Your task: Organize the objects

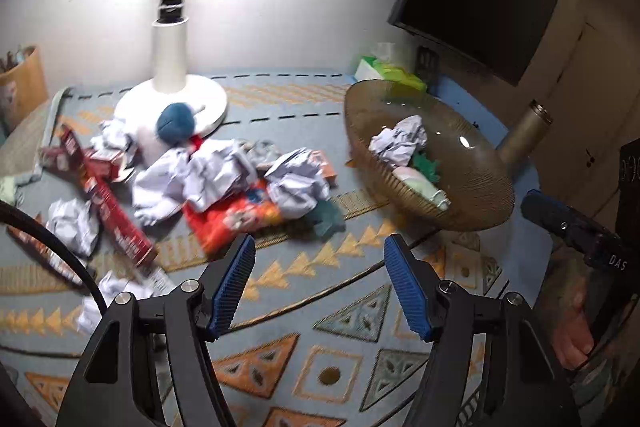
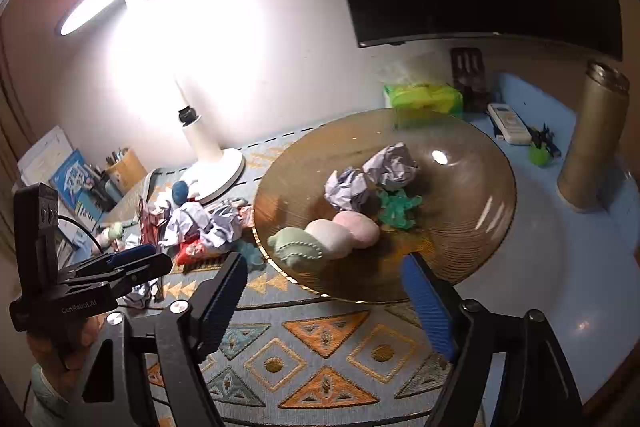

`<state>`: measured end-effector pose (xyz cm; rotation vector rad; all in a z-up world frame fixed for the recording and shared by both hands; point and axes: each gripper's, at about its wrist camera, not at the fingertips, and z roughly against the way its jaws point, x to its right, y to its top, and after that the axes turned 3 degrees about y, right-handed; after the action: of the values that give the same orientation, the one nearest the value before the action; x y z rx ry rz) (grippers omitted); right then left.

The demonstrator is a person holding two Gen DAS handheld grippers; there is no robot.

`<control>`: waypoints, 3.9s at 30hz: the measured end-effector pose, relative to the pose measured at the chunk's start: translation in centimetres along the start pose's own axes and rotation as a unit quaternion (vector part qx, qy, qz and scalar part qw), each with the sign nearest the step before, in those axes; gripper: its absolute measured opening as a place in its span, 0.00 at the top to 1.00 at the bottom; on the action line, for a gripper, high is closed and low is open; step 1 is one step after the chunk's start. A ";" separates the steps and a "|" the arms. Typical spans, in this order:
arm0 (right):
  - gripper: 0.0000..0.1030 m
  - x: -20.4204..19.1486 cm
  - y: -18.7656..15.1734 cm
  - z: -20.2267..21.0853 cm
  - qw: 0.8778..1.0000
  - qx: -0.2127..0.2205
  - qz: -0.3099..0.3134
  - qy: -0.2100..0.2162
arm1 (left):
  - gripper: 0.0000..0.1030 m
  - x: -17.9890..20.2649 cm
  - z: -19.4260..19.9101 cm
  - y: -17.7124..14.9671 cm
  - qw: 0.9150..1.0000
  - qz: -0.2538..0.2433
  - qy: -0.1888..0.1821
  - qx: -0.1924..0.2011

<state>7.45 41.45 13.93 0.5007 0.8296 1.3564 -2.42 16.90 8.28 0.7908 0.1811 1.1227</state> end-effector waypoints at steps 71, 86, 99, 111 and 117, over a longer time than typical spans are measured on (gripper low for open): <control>0.47 -24.6 -6.5 -18.1 0.980 -0.119 0.088 0.136 | 0.56 -26.4 7.4 -2.0 0.976 -0.047 0.213 -0.002; 0.47 -20.3 -8.4 -12.5 0.986 -0.093 0.086 0.105 | 0.56 -14.4 12.5 -9.1 0.982 0.019 0.185 0.043; 0.47 -10.6 -8.6 -7.7 0.995 -0.048 0.085 -0.015 | 0.56 -9.2 5.2 -8.7 0.984 0.039 0.173 0.032; 0.47 -8.3 -7.6 -10.1 0.992 -0.080 0.093 -0.028 | 0.56 -9.4 2.5 -8.0 0.973 0.048 0.223 0.026; 0.47 -7.5 -7.5 -10.7 0.993 -0.097 0.070 -0.013 | 0.56 -9.3 2.1 -8.1 0.969 0.043 0.245 0.016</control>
<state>4.12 31.27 3.29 0.4299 0.6427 1.5388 0.42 6.34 2.29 0.5407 0.5834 1.3886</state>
